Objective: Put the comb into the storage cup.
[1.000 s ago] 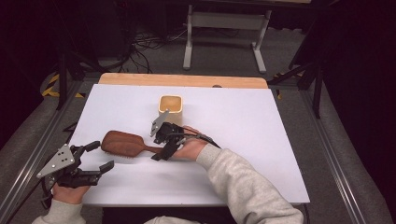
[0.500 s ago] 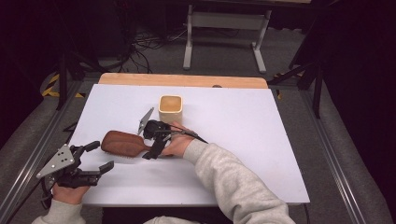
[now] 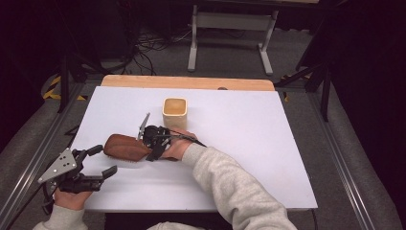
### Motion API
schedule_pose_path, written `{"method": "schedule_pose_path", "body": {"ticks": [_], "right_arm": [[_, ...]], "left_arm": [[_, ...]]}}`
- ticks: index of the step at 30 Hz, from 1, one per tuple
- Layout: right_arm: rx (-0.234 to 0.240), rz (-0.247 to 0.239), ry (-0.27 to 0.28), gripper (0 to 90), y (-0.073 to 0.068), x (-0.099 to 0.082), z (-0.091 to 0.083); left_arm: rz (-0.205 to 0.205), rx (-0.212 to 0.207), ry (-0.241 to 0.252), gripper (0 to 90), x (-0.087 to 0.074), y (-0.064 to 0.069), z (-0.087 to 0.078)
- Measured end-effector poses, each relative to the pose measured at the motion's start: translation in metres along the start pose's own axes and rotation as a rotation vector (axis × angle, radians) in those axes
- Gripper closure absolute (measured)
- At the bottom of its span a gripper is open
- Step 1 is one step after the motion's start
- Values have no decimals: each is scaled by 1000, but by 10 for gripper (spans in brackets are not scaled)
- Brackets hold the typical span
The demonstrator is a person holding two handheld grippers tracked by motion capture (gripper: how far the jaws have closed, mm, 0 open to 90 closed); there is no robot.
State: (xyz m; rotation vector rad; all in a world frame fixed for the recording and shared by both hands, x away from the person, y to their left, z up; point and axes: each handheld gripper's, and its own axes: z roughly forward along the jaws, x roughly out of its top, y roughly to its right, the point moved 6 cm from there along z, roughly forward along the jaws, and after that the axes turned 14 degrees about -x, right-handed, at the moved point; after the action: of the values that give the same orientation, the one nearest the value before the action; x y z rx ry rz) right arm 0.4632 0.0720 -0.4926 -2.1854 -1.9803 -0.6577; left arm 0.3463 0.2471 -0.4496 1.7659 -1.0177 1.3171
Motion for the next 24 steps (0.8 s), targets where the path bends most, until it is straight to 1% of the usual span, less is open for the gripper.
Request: {"method": "schedule_pose_path", "body": {"ticks": [2,5,6,8,10,11,13,22,24], "right_arm": [[-4,0,2,569,0,1,0],[-13,-5,-7,665,-1,1,0],[-26,-4,-8,685,-1,2,0],[-36,0,-13,715,0,1,0],[-31,-9,-11,719,1,0,0],[-28,-4,-13,720,1,0,0],[-34,-12,-12,722,1,0,0],[-48,-9,-11,729,0,0,-1],[-57,-20,-11,730,1,0,-1]], "left_arm": [[1,1,-1,123,0,0,0],[3,0,-6,123,-1,0,1],[3,0,-6,123,-1,0,1],[2,0,-5,123,-1,0,1],[1,0,-5,123,-1,0,1],[1,0,-6,123,-1,0,1],[0,0,-5,123,-1,0,1],[-4,2,0,123,-1,0,0],[-1,2,-1,123,-1,-1,0]]}}
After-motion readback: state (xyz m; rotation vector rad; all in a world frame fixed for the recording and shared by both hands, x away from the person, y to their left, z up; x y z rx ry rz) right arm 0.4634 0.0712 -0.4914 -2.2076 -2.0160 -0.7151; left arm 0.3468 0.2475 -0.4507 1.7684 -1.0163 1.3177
